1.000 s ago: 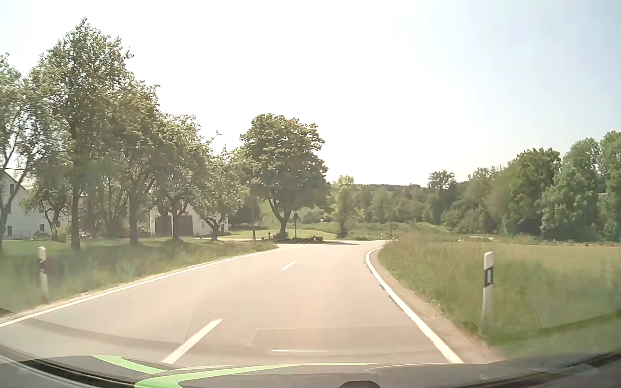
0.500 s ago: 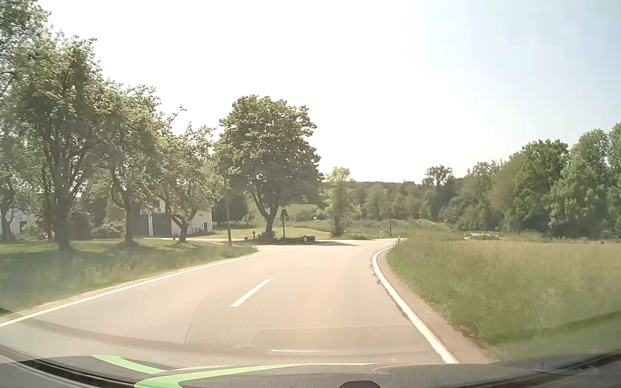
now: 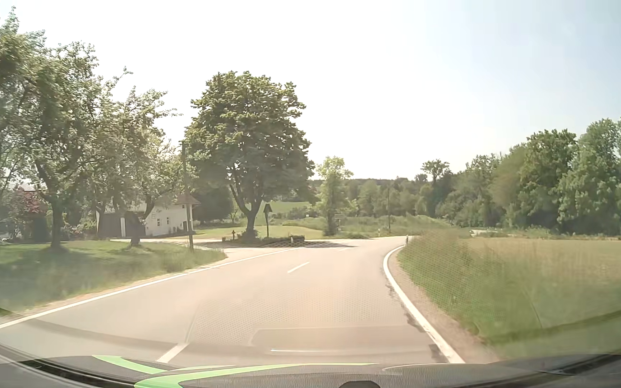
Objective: Follow the waypoints while adhering to traffic rules and regulations
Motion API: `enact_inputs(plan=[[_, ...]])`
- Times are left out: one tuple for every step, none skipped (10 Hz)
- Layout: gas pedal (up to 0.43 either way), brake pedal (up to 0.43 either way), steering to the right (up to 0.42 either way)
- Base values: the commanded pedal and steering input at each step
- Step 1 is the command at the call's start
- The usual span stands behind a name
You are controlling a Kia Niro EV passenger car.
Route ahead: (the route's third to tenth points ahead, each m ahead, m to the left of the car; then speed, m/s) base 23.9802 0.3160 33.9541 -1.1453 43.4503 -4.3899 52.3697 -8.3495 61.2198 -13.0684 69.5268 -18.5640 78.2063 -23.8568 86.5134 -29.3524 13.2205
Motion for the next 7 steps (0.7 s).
enact_inputs(plan=[[0.0,0.128,0.019],[0.0,0.134,0.023],[0.0,0.14,0.028],[0.0,0.14,0.031],[0.0,0.146,0.033],[0.0,0.116,0.035],[0.0,0.11,0.038]])
